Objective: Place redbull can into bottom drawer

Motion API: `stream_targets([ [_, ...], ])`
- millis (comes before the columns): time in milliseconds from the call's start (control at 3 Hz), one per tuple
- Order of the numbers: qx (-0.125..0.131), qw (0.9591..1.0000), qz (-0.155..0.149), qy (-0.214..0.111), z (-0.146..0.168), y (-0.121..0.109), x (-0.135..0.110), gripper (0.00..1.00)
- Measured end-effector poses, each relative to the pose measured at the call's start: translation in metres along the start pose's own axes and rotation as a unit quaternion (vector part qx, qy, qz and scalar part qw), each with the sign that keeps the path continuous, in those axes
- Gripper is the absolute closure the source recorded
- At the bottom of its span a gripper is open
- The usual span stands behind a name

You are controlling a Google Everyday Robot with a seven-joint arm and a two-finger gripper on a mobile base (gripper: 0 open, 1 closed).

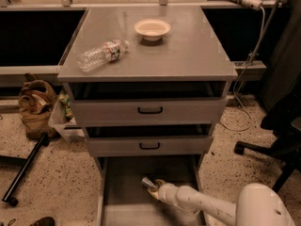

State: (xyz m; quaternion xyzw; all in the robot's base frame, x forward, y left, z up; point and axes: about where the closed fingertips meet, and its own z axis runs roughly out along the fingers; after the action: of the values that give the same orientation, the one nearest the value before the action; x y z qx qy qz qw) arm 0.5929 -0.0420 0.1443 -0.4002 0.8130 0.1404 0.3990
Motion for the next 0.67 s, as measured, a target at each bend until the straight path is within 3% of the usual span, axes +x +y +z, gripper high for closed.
stream_targets([
  [333, 0.000, 1.0000, 0.000, 0.000, 0.0000, 0.0000, 0.0000, 0.11],
  [667, 0.000, 1.0000, 0.000, 0.000, 0.0000, 0.0000, 0.0000, 0.00],
])
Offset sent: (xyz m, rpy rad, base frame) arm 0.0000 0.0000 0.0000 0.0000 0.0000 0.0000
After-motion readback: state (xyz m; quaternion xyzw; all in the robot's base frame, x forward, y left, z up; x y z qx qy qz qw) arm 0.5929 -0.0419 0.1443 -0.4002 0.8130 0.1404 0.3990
